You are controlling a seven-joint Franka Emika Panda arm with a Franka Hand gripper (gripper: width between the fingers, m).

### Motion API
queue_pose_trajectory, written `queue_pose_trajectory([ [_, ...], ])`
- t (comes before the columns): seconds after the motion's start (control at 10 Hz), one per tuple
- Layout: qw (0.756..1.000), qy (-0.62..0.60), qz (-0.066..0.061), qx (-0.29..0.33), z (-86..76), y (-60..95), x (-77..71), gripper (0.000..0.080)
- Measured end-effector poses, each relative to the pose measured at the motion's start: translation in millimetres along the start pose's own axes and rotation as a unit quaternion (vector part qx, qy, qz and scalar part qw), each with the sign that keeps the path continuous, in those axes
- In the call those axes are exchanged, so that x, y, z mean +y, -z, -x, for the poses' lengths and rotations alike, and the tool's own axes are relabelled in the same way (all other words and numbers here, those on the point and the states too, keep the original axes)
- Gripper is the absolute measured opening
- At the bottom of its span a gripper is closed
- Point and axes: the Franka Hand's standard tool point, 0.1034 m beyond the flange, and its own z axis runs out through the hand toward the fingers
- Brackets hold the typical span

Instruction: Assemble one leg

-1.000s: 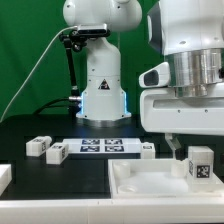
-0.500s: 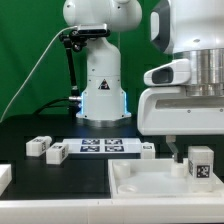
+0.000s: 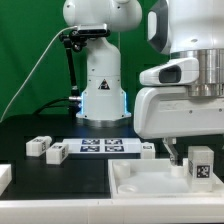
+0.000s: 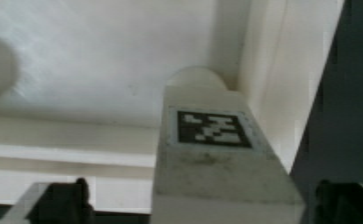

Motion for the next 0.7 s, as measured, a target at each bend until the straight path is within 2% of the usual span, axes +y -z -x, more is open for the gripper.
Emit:
queue_pose_trajectory([
  [0.1,1.000,0.000,0.000,0.000,0.0,0.0,0.1,0.0389],
  [0.2,1.000,0.000,0.000,0.000,0.0,0.0,0.1,0.0389],
  [0.3,1.000,0.000,0.000,0.000,0.0,0.0,0.1,0.0289],
  [0.5,1.000,-0.018,0.000,0.000,0.0,0.0,0.8,0.0289],
  [0.7,0.993,-0.121,-0.013,0.001,-0.7,0.2,9.2,0.0289],
])
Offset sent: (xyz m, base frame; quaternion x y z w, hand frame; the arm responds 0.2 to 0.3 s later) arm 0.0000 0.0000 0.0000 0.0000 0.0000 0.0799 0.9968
